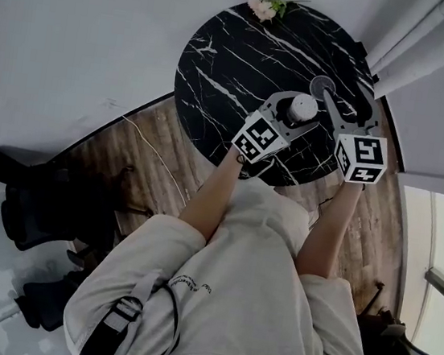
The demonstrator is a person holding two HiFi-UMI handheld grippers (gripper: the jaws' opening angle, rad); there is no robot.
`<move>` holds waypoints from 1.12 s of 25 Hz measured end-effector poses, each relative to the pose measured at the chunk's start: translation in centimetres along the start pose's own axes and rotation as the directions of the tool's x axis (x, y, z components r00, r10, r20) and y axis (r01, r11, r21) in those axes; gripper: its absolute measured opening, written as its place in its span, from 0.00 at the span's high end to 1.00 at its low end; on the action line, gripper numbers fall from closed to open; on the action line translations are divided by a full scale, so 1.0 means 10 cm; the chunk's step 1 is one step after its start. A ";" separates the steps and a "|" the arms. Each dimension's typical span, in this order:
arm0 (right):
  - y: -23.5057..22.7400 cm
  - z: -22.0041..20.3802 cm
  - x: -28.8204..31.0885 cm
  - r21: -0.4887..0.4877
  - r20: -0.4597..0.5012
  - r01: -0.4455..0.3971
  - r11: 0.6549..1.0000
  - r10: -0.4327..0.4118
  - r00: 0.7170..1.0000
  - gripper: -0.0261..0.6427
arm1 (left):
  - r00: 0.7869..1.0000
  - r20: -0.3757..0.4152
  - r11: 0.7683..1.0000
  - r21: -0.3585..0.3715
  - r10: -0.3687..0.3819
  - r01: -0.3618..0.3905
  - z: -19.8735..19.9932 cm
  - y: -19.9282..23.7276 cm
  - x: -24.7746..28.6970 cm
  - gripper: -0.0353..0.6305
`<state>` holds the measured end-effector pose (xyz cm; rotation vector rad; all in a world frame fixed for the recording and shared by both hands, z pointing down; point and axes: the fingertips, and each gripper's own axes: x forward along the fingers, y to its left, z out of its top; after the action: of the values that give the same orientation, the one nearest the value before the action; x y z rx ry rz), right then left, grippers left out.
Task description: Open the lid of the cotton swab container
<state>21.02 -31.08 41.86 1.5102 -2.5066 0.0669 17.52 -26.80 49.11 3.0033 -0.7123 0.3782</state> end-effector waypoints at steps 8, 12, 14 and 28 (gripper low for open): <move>0.05 -0.11 0.03 -0.011 -0.043 0.011 1.000 -0.012 0.999 0.52 | 1.000 0.000 1.000 -0.004 0.000 0.000 -0.01 -0.01 -0.02 0.56; 0.06 -0.16 0.02 0.014 -0.048 0.013 1.000 -0.013 0.999 0.52 | 1.000 0.005 1.000 -0.008 -0.010 0.010 -0.03 -0.03 0.00 0.56; 0.05 -0.17 0.02 0.025 -0.049 0.021 0.999 -0.020 0.999 0.52 | 1.000 0.003 1.000 -0.006 -0.016 0.016 -0.04 -0.04 0.00 0.56; 0.17 -0.25 -0.02 0.029 -0.101 0.069 0.997 -0.065 0.993 0.52 | 1.000 0.013 0.999 -0.033 -0.027 0.027 -0.08 -0.04 -0.17 0.56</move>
<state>20.07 -29.70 44.40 1.5617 -2.3864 0.1690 16.07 -25.65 49.52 2.9833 -0.6715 0.3425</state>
